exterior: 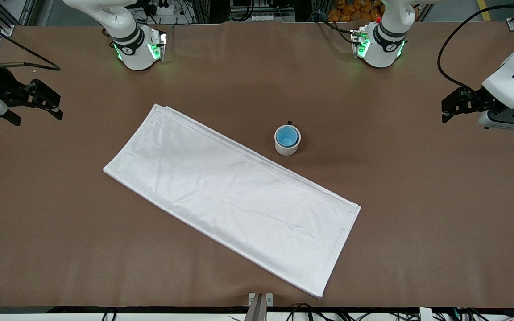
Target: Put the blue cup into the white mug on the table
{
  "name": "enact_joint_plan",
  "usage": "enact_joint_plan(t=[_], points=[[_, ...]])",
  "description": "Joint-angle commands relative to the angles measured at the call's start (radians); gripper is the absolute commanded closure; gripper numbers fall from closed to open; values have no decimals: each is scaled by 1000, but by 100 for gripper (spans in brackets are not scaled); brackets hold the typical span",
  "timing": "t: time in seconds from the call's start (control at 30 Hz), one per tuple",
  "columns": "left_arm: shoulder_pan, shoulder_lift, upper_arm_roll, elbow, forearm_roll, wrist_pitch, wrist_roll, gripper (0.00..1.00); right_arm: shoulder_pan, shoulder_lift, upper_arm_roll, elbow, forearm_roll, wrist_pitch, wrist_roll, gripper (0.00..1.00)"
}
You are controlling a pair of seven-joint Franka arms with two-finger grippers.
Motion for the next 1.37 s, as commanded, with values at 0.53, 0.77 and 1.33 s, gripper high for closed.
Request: enact_joint_plan(t=[0.53, 0.77, 1.33], points=[[6, 12, -3, 64, -13, -25, -11, 0, -13, -17, 2, -8, 33, 4, -20, 0], [5, 12, -3, 64, -13, -25, -11, 0, -36, -15, 23, -8, 45, 7, -21, 0], [2, 12, -3, 64, -13, -25, -11, 0, -40, -18, 26, -8, 44, 0, -21, 0]])
